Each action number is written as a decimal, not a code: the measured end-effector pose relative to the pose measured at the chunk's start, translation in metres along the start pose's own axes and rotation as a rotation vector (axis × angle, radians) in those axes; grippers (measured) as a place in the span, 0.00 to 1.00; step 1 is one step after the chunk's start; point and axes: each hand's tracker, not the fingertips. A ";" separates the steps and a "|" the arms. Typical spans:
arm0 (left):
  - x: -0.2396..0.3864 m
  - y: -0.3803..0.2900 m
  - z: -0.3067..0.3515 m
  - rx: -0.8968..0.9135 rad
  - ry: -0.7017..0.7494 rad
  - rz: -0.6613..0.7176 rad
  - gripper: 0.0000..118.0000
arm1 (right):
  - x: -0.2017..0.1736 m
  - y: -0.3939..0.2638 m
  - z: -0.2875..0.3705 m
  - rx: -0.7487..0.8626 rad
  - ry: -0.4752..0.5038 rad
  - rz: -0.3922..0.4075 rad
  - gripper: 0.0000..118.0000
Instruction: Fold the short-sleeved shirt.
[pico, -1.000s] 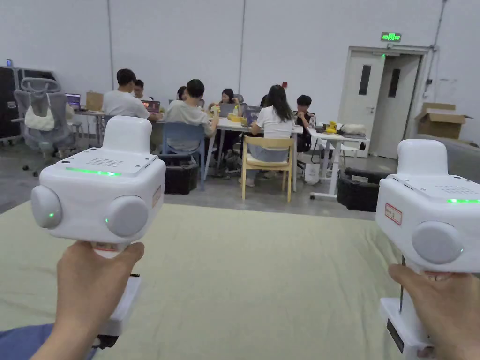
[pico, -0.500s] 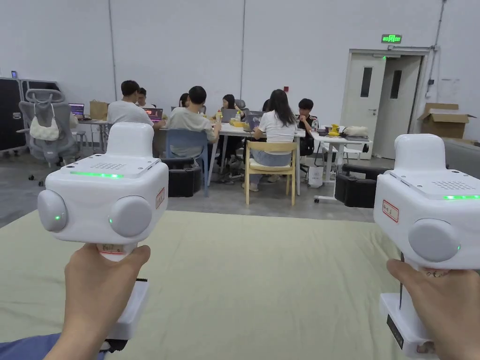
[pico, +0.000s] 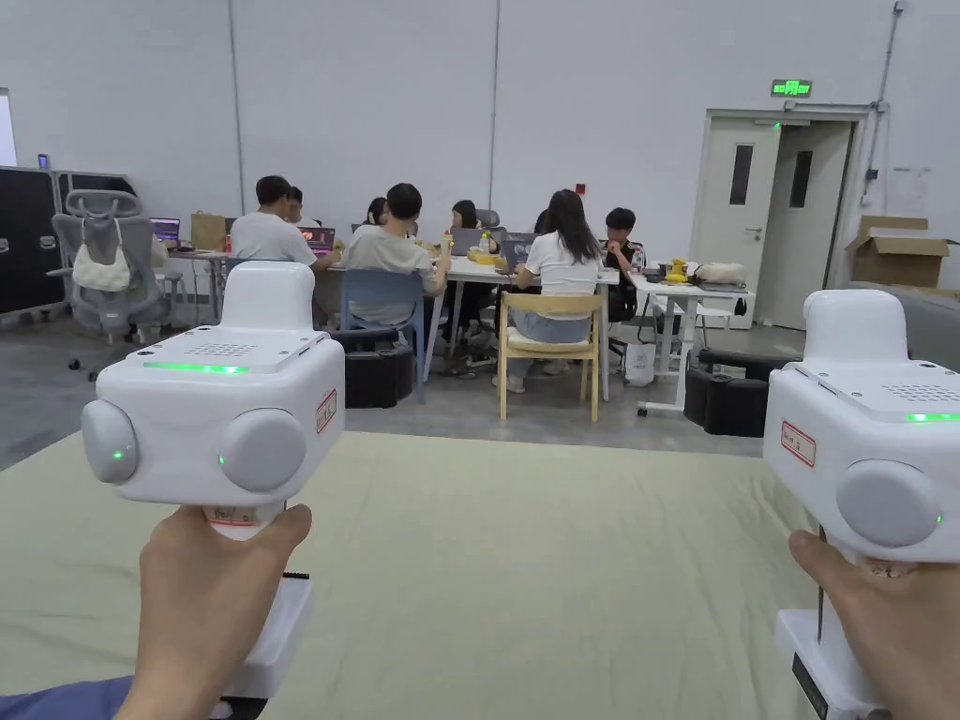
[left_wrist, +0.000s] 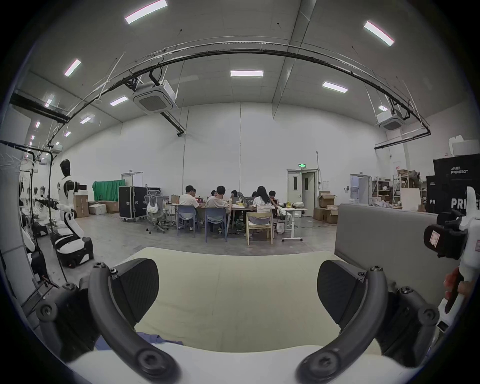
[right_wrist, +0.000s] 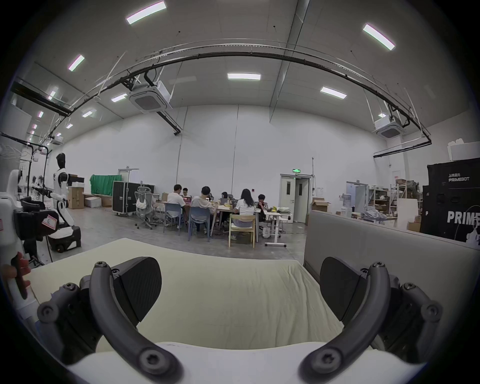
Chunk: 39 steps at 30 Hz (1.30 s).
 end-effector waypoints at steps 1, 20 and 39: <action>-0.001 0.000 0.001 0.004 -0.012 0.005 1.00 | 0.001 0.000 -0.001 -0.003 0.004 -0.001 1.00; 0.003 0.005 -0.006 0.020 -0.086 -0.071 0.00 | 0.003 -0.026 -0.012 -0.023 0.000 -0.016 0.02; -0.219 -0.049 0.135 -0.108 0.557 0.021 0.00 | -0.189 -0.051 -0.023 -0.082 0.480 -0.041 0.02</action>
